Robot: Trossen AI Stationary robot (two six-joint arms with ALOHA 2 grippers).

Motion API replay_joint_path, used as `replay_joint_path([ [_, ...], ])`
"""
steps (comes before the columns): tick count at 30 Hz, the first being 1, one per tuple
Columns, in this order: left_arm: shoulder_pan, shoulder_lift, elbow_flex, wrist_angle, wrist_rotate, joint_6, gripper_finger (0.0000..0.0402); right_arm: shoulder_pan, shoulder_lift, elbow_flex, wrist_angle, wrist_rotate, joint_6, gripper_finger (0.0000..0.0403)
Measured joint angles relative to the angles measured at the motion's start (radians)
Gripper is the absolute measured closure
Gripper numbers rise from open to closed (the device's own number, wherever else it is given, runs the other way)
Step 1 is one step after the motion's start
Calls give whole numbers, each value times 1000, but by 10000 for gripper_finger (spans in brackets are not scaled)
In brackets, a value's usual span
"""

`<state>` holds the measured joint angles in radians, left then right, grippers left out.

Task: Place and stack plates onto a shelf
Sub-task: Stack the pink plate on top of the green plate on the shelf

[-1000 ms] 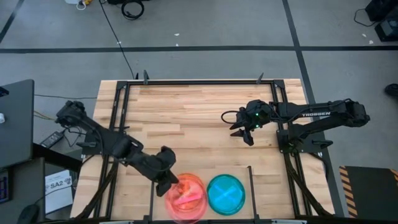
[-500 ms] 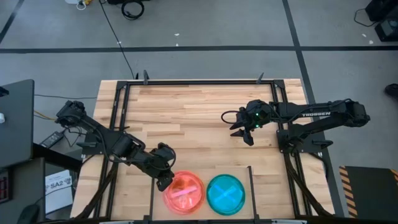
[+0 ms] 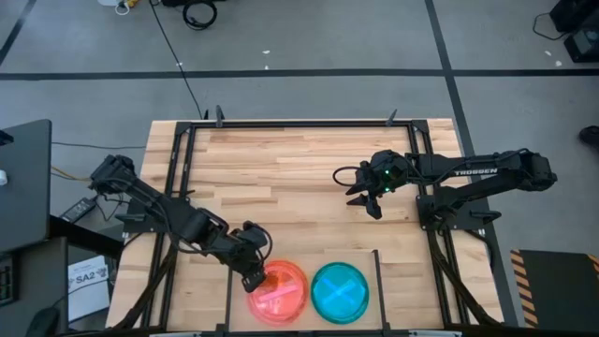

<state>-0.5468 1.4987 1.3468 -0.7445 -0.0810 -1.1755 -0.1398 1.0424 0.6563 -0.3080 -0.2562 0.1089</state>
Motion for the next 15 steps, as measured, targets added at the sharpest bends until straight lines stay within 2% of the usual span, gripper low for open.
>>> replay_joint_path([
  [10,7,8,0,1,8,11,390,0,0,0,0,0,0,234],
  [15,10,8,0,0,56,-35,358,0,0,0,0,0,0,234],
])
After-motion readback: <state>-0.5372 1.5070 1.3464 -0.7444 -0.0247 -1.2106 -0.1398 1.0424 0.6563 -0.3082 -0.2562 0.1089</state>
